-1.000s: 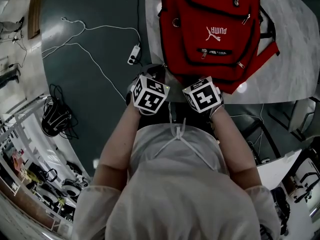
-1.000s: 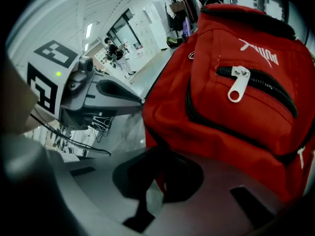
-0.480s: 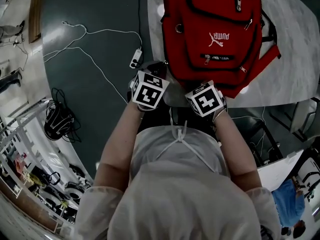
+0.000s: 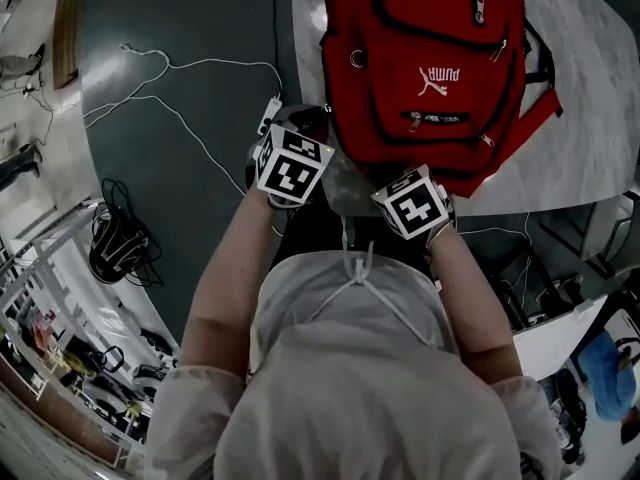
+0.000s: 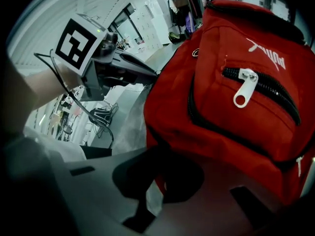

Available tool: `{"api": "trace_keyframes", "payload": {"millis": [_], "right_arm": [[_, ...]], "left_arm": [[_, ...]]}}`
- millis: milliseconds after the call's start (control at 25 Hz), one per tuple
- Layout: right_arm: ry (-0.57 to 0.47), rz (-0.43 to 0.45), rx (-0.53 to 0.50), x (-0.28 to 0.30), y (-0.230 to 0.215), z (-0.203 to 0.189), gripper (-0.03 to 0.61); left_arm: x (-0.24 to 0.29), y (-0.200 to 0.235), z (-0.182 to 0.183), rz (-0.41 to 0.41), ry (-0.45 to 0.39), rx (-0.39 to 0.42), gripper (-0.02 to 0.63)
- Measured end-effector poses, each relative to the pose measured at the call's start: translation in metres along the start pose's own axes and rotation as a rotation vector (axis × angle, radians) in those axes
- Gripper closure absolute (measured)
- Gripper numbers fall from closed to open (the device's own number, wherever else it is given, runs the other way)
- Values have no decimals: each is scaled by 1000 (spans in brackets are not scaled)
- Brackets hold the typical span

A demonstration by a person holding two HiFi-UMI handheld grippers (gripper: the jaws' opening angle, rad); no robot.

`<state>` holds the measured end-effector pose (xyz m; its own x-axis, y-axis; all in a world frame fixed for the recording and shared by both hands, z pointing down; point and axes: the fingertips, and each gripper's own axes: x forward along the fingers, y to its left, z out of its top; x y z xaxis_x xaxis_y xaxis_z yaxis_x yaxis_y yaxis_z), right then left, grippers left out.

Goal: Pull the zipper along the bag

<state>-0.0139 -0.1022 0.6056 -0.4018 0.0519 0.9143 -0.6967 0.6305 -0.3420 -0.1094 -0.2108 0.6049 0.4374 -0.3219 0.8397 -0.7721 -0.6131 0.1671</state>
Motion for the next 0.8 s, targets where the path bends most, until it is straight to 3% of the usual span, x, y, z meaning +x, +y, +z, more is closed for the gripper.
{"api": "trace_keyframes", "payload": {"millis": [800], "right_arm": [[70,42,-94,-2,5,5,552]], "left_arm": [[12,48,46,65,-28,86,584]]}}
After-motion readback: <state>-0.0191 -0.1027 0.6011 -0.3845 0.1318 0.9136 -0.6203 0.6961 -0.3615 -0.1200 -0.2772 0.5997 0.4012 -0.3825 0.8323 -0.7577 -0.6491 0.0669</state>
